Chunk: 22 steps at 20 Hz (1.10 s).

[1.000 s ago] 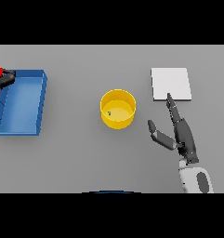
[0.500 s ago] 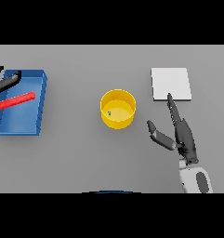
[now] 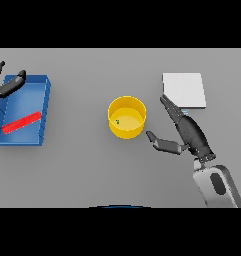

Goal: Pick up the red beaker and tilt it to pour out 1 green nut into yellow bowl. Pick up the yellow bowl and place it on the metallic measuring scale.

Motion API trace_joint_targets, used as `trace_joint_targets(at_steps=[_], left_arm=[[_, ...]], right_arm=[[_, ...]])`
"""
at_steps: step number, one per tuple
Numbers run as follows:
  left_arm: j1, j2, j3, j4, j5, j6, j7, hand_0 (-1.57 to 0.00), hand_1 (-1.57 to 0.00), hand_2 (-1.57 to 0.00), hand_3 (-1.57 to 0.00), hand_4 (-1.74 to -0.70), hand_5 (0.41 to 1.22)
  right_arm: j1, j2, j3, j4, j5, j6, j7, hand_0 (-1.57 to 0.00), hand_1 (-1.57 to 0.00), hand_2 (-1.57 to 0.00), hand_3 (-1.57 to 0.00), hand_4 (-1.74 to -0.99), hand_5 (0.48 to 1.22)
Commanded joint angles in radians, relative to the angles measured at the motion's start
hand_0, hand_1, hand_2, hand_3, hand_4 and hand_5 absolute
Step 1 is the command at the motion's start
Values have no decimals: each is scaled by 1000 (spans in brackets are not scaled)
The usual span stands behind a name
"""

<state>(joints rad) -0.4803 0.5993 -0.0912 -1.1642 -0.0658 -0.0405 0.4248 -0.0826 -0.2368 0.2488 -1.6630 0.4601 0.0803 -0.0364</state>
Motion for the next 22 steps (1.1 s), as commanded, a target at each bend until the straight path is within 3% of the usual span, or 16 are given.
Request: trace_joint_targets(at_steps=[1, 5, 11, 19, 22], left_arm=[[-7, -6, -1, -2, -1, 6, 11, -13, -11, -11, -11, -800, 673], [3, -6, 0, -10, 5, 0, 26, -5, -4, -4, -4, -809, 688], [21, 9, 9, -20, 14, -12, 8, 0, 0, 0, 0, -805, 691], [4, 10, 11, -23, 14, -13, 29, 1, 1, 1, 1, -808, 696], [7, 13, 12, -1, 8, -17, 8, 1, 1, 1, 1, -807, 700]], right_arm=[[-31, -21, 20, 21, 37, 18, 18, 1, 1, 1, 1, -1128, 637], [-176, -117, 121, 87, 185, 96, -23, 1, 1, 1, 1, -1150, 630], [-347, -167, 254, 201, 315, 192, -109, 1, 1, 1, 1, -1161, 643], [-513, -129, 372, 397, 380, 289, -183, 1, 1, 1, 1, -1161, 658], [-565, -103, 404, 455, 400, 327, -166, 1, 1, 1, 1, -1164, 670]])
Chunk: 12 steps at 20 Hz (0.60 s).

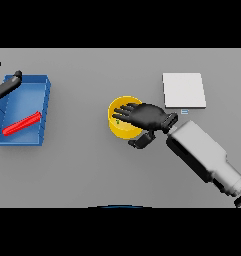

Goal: Pick up the red beaker and tilt it to pour out 1 green nut into yellow bowl. Pick up the yellow bowl and place it on the metallic measuring scale.

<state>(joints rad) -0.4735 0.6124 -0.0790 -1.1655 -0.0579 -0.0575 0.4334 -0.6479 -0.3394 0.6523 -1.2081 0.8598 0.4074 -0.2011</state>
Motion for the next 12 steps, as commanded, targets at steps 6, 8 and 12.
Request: trace_joint_targets(at_steps=[6, 8, 12], left_arm=[[5, -3, -5, -2, -2, -4, -12, 1, 1, 1, 1, -797, 704], [11, 1, -9, 3, -10, -3, -5, 1, 1, 1, 1, -789, 711], [-5, 1, -9, 16, -9, -12, -18, 1, 1, 1, 1, -791, 711]], right_arm=[[-43, 22, 45, 103, 32, 25, -11, 1, 1, 1, -8, -1186, 684], [-49, 40, 45, 126, 27, 30, -4, 1, 1, 1, -22, -1195, 708], [-63, 45, 43, 148, 31, 18, -3, -193, -183, -189, -215, -1309, 891]])
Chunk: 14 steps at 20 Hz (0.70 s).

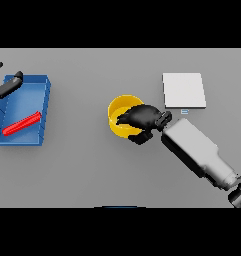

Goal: Pick up the red beaker and tilt it to pour out 1 green nut into yellow bowl. Pick up the yellow bowl and place it on the metallic measuring scale.

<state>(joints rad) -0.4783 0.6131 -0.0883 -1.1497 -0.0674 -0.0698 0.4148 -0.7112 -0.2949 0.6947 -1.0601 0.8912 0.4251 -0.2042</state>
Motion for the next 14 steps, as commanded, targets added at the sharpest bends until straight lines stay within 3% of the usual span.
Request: trace_joint_targets(at_steps=[1, 2, 5, 9, 10, 14], left_arm=[[-5, 0, 0, 5, -3, 2, 3, 1, 1, 1, 1, -789, 710], [-4, 1, 3, 10, 2, -2, -10, 1, 1, 1, 1, -788, 710], [-8, -3, -1, 3, -3, 3, -4, 1, 1, 1, 1, -787, 707], [-10, 4, -1, 0, -3, -3, 6, 1, 1, 1, 1, -784, 710], [-10, 6, -1, 7, -6, -2, 0, 1, 1, 1, 1, -782, 710], [3, 2, -2, -10, -3, 4, -1, 1, 1, 1, 1, -782, 703]], right_arm=[[-7, 6, 0, 8, 0, -10, -14, -455, -407, -349, -322, -1363, 957], [-3, -1, 0, -4, -3, -7, -20, -678, -640, -594, -572, -1435, 1010], [-2, -22, 3, -16, -17, 12, -58, -1114, -1094, -1071, -882, -1578, 1113], [-3, -35, 0, -44, -37, 69, -14, -1384, -1376, -1287, -1106, -1674, 1177], [-4, -24, 0, -46, -39, 76, 8, -1421, -1415, -1323, -1130, -1688, 1186], [-8, -35, -7, -74, -55, 73, 3, -1510, -1507, -1387, -1195, -1719, 1207]])
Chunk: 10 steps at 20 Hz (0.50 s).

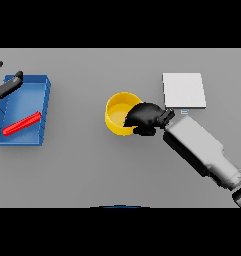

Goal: Pick up the red beaker and tilt it to pour out 1 green nut into yellow bowl. Pick up the yellow bowl and place it on the metallic measuring scale.

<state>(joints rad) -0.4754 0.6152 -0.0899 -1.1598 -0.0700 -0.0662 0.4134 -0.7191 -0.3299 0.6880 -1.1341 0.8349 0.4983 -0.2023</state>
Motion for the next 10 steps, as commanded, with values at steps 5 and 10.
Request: trace_joint_targets(at_steps=[5, 10], left_arm=[[-8, 12, 2, 10, -3, -10, -12, 1, 1, 1, 1, -770, 705], [-17, 8, 15, 0, 25, -19, 1, 1, 1, 1, 1, -793, 702]], right_arm=[[-18, -52, -44, -78, -42, 69, 37, -1551, -1550, -1481, -1157, -1734, 1216], [19, -124, -71, -212, -51, 105, 104, -1564, -1564, -1471, -1191, -1739, 1219]])
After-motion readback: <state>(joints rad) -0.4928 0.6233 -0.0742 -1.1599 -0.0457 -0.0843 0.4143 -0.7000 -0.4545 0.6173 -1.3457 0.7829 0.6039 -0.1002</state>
